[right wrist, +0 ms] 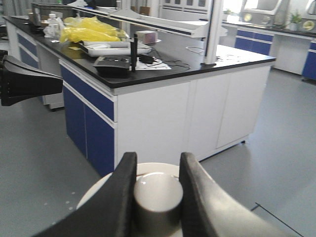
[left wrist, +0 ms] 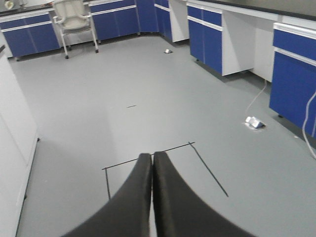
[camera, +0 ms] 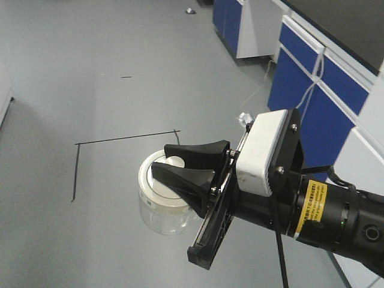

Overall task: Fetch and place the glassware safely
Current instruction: 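Hold the jar in the right gripper while the base turns away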

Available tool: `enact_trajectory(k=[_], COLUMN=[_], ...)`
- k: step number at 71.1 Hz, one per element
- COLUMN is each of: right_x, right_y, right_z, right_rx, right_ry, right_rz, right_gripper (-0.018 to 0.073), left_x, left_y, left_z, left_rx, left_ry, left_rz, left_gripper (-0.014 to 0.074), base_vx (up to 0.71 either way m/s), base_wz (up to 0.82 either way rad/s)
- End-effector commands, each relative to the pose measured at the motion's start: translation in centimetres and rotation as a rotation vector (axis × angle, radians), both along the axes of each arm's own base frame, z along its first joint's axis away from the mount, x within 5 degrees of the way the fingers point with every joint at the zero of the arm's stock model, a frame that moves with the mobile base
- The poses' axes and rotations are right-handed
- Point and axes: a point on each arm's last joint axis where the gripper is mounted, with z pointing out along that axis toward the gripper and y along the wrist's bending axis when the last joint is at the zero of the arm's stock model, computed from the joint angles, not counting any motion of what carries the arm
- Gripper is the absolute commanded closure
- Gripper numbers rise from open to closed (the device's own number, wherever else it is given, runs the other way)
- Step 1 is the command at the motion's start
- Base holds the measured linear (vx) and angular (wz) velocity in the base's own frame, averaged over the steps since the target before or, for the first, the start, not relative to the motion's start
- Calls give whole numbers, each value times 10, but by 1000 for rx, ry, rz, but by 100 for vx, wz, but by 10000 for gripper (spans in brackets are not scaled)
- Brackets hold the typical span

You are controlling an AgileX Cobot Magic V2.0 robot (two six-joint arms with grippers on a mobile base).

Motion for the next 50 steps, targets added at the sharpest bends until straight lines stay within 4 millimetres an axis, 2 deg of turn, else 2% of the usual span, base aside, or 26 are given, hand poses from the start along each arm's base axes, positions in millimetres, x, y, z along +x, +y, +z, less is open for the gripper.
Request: enact_trajectory(k=[1,50], right_x=[-5,-5], right_y=[0,0], right_z=[23,23], right_rx=[109,111], right_ry=[-53,-54], right_rz=[38,39], right_gripper=[563,563], left_x=[1,1], left_y=[-1,-1], left_z=[14,14], left_rx=[-7,-7], left_ry=[-85,-85], left_rz=[-8,-8], left_gripper=[603,603], base_vx=[5,12], base_wz=[32,16])
